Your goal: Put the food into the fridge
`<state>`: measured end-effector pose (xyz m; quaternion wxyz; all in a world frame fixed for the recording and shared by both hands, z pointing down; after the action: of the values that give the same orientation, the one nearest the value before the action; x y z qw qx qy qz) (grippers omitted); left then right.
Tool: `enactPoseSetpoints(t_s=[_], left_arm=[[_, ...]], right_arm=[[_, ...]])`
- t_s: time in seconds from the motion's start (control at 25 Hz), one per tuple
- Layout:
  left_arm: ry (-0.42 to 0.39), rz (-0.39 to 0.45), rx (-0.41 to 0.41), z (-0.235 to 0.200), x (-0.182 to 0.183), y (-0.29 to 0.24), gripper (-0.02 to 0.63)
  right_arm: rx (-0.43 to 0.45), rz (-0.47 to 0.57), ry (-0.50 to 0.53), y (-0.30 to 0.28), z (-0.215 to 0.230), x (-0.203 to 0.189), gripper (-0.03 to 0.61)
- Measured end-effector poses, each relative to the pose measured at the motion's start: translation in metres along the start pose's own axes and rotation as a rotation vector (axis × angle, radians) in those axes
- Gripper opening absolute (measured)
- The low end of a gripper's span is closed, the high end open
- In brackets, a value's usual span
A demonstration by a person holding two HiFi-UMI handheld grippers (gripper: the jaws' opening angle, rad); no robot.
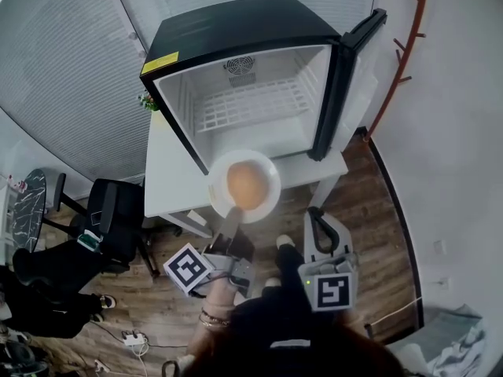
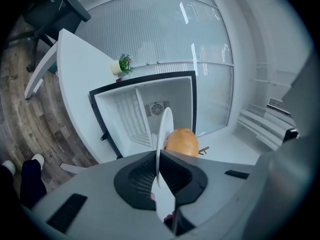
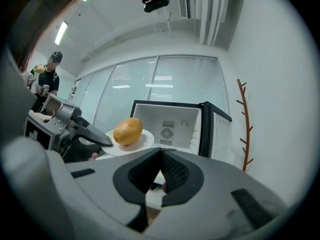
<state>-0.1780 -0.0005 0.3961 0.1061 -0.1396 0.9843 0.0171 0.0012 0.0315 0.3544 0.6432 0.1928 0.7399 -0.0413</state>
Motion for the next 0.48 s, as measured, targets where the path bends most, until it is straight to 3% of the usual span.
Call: enactPoseSetpoints(t_s=[0.48], left_arm=[[-0.005,0.039,0.01,0.002,0.01,-0.057,0.012]], right_arm=[[0.051,0.013,-0.004,-0.055,0.027,-0.012,0.002]])
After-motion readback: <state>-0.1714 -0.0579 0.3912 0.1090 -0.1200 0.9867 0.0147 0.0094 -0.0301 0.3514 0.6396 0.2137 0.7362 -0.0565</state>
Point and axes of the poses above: the fingertips, and each gripper's own axes: y backward along the fingers, z to its right, x out of its top, the point moved 3 cm from there along y, backward along the fingers, and after that the axes turned 14 degrees about z, right-handed, at the moved point
